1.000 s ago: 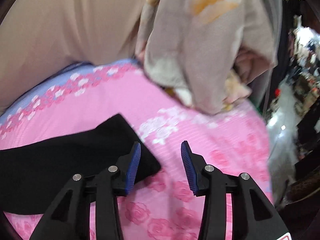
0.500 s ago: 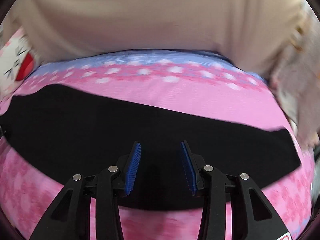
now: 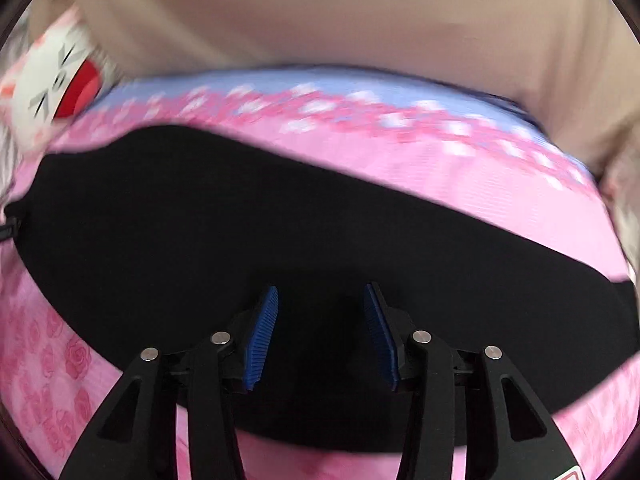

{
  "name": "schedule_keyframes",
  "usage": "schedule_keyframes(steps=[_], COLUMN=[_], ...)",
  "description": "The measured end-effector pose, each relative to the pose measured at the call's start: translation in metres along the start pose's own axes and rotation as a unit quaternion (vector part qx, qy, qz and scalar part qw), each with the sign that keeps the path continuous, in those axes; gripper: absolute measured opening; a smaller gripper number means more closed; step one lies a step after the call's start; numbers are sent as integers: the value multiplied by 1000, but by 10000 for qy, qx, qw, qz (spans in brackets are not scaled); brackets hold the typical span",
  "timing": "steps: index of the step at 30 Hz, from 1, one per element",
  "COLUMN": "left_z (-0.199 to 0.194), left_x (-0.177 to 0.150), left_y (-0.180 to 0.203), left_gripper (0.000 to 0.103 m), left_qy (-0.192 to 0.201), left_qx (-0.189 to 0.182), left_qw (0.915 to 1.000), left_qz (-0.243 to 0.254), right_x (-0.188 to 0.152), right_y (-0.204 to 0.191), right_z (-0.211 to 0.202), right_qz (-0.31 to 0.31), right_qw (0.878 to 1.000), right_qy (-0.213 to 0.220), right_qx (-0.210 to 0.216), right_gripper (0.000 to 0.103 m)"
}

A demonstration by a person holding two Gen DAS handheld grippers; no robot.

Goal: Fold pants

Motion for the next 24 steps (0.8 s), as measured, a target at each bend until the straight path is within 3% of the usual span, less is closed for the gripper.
schedule_keyframes(steps=[2, 4, 8, 12, 14, 15, 16, 17, 18, 21, 22, 24], left_z=[-27, -51, -96, -127, -140, -143, -148, -152, -155, -167, -171, -174], left_x=[7, 8, -2, -31, -51, -59, -70, -77, -83, -97, -100, -103], left_y=[16, 41, 113, 190, 228, 239, 256, 269, 277, 302, 309, 315], left_gripper=[98, 98, 98, 98, 98, 98, 98, 98, 98, 98, 98, 98], left_qy=[290, 467, 632, 746, 688, 657, 602, 559, 540, 577, 608, 648], left_qx=[-243, -594, -1340, -1654, -1790, -1837, -1906, -1941, -1946, -1927, -1877, -1776], left_qw=[9993, 9970, 9874, 9758, 9689, 9668, 9633, 9610, 9600, 9556, 9548, 9545], left_qz=[36, 163, 555, 1219, 1561, 1650, 1790, 1889, 1940, 2152, 2221, 2308], right_x=[-13, -34, -99, -153, -164, -164, -159, -149, -138, -113, -105, -104], right_y=[46, 110, 233, 311, 333, 342, 343, 342, 341, 329, 324, 328], right_z=[-25, -48, -77, -91, -94, -92, -88, -83, -73, -33, -1, 13], right_qz=[355, 776, 2000, 2751, 2838, 2813, 2736, 2603, 2466, 2094, 1707, 1546], right_qw=[9978, 9894, 9599, 9365, 9360, 9390, 9443, 9522, 9604, 9764, 9845, 9869], right_qy=[178, 221, 15, -87, -9, 27, 103, 162, 161, 59, -164, -254], right_qx=[-539, -1209, -1964, -2172, -2081, -1980, -1826, -1588, -1288, -528, -361, -397], right_gripper=[76, 77, 85, 86, 85, 81, 57, 27, 18, 15, 15, 11])
Point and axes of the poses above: each gripper's, at about its wrist camera, not at the fingertips, and z roughly the way its jaws point, y to its right, x to its top, the point moved 8 cm from there along z, roughly the way its jaws point, and after that the axes turned 10 degrees about -z, right-handed, at the moved point
